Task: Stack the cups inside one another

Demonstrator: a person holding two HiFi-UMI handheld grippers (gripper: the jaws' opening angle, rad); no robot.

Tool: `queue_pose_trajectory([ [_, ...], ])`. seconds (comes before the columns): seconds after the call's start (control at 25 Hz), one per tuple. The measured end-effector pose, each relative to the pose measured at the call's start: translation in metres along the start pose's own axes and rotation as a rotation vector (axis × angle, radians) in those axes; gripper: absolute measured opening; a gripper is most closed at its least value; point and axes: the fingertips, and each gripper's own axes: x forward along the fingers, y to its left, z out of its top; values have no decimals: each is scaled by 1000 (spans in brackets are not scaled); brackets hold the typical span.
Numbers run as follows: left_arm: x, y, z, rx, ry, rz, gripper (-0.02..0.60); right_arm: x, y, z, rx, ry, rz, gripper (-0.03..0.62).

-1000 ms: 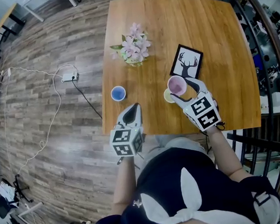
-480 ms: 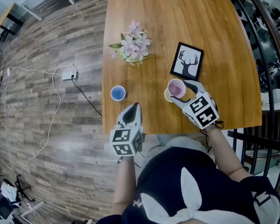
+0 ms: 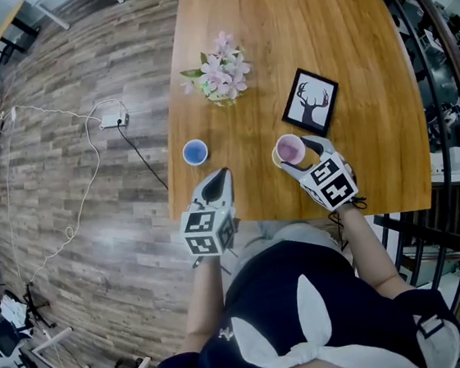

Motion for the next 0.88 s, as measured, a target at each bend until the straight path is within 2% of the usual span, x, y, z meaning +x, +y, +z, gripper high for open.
queue_pose_trajectory([
  [0.48, 2, 7, 0, -7, 6, 6, 20, 18, 5, -16, 30, 52, 47, 316],
  [0.88, 6, 11, 1, -13, 4, 7, 20, 22, 2, -16, 30, 57, 48, 318],
])
